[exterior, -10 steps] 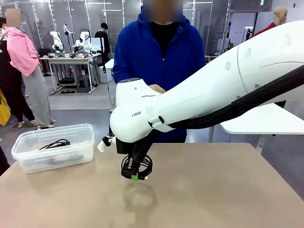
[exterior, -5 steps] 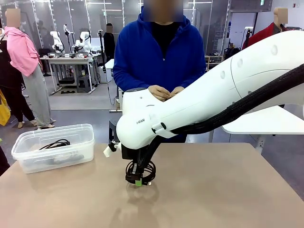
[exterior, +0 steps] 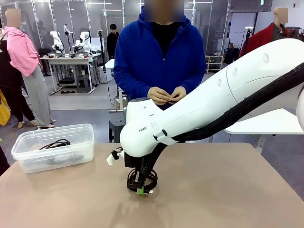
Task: Organize and store the cables.
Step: Place the USB Extension Cable into the Organizing box.
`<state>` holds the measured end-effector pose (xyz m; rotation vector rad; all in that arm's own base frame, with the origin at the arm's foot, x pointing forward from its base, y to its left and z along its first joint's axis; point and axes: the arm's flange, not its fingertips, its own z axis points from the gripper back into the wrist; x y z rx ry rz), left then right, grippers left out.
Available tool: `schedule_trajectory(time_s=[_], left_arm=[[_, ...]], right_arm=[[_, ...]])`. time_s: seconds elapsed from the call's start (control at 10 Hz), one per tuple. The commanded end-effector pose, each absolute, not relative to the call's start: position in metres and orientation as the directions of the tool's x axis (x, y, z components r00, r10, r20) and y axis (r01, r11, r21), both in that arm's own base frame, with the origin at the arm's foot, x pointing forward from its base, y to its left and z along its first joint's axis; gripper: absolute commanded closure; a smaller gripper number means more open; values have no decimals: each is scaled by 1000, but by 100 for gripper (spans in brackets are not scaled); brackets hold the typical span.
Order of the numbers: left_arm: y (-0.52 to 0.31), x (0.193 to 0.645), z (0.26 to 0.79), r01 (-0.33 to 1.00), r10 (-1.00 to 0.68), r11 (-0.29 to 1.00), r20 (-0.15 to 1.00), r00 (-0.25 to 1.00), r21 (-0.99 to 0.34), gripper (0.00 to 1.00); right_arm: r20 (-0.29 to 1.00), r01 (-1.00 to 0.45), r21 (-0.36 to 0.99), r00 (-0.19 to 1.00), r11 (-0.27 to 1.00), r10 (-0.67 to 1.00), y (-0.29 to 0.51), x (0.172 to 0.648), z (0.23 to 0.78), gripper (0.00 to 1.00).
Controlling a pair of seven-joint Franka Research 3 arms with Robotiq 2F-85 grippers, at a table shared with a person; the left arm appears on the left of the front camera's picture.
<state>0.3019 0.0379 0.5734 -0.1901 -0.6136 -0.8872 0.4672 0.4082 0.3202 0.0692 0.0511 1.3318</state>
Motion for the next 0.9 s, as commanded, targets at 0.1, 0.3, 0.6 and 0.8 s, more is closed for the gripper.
schedule_trajectory(time_s=[0.1,0.3,0.6,0.8], left_arm=[[38,302,573,776,-672,624,571,472,94,0],[38,302,573,776,-672,624,571,472,94,0],[38,302,573,776,-672,624,571,472,94,0],[38,302,573,776,-672,624,571,472,94,0]], right_arm=[[34,-973,102,211,206,977,401,460,322,62],[37,-973,96,214,209,976,399,458,325,27],[49,-974,76,216,212,975,394,455,332,0],[57,-974,62,223,219,973,391,451,338,0]])
